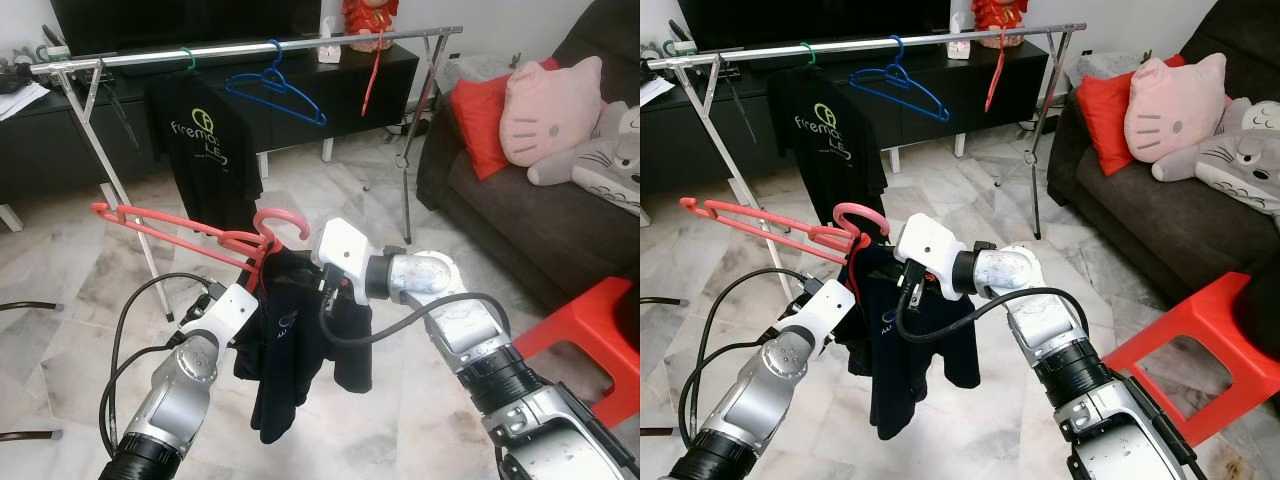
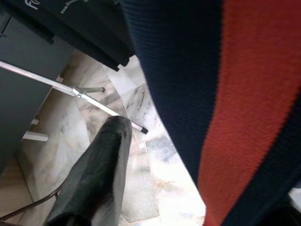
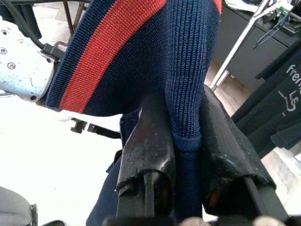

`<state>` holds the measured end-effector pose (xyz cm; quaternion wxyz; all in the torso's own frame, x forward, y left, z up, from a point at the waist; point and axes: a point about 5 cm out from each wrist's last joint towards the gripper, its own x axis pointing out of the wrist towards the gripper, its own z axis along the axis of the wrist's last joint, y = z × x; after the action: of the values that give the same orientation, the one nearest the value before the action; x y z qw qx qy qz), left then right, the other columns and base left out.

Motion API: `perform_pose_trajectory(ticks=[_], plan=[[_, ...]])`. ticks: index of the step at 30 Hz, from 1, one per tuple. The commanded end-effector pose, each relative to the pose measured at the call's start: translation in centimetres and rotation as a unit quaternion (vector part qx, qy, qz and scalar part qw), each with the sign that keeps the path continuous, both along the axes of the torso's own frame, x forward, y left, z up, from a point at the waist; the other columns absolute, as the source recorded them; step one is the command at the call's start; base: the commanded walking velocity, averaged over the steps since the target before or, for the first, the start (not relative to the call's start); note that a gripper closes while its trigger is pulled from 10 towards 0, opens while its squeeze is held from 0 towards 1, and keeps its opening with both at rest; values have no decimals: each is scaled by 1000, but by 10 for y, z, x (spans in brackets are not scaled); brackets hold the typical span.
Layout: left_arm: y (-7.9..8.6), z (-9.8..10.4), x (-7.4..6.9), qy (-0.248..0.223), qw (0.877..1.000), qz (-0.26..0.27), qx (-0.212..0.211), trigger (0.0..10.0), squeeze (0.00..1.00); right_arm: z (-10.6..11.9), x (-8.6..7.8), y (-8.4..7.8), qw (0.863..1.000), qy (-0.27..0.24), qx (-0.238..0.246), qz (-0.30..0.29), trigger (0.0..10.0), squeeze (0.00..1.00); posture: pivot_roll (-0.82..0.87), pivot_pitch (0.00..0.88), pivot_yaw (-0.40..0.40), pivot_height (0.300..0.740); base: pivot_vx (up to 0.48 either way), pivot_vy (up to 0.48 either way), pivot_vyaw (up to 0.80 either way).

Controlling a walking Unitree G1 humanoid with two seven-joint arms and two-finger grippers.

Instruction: Hang hanger

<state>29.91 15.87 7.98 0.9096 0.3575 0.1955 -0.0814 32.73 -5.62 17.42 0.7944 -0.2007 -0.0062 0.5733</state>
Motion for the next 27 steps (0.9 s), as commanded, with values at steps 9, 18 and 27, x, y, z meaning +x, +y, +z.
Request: perform_pose_trajectory(ticks=[9,18,27], plan=[[1,-7,-6,30,1000,1,7,10000,0,21,4,1,999,-36,17,-3,10000,0,-117,37,-53,740,0,0,0],[0,-6,-6,31,1000,3,4,157,0,22,4,1,999,-37,18,-2,10000,0,-118,36,-54,740,0,0,0],[2,-5,-6,30,1000,7,1,0,0,21,6,0,999,-36,18,-9,10000,0,-116,36,-54,740,0,0,0]])
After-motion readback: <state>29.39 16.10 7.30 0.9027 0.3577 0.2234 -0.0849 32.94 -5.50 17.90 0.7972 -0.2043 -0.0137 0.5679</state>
